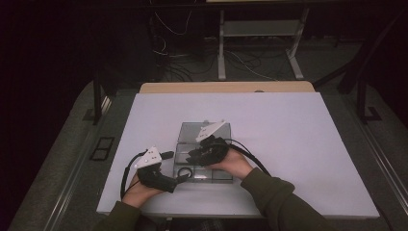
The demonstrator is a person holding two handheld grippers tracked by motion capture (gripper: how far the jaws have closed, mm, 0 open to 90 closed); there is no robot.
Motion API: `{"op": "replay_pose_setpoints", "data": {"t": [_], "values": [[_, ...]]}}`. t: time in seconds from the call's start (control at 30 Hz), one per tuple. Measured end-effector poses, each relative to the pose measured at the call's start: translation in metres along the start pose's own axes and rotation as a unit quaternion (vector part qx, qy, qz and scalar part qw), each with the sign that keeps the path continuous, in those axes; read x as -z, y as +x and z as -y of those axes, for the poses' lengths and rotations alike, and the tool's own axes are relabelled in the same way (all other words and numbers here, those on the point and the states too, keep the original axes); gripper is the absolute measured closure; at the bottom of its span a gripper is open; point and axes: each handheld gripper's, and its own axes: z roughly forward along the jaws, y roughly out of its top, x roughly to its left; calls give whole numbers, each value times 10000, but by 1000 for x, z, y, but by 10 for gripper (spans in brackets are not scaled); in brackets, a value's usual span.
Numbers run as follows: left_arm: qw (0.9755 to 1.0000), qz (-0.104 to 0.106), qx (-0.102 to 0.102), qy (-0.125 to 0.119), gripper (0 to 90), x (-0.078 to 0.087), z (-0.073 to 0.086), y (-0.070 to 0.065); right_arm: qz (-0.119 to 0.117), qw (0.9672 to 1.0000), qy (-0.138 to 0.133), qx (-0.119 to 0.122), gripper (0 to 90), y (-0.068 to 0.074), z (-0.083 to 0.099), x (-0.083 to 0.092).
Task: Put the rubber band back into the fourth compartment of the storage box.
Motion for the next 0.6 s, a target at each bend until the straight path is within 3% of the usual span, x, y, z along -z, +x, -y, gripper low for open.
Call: {"op": "replay_pose_setpoints", "data": {"t": [0.03,0.2,0.6], "values": [[10000,1,-1,2,0,0,0,0,25,9999,-70,-120,622,1,1,3],[10000,-10,-14,22,0,-1,0,0,172,9991,-269,-282,563,-2,6,17],[10000,-16,-19,46,0,-2,0,-1,521,9966,-472,-424,503,-15,23,46]]}}
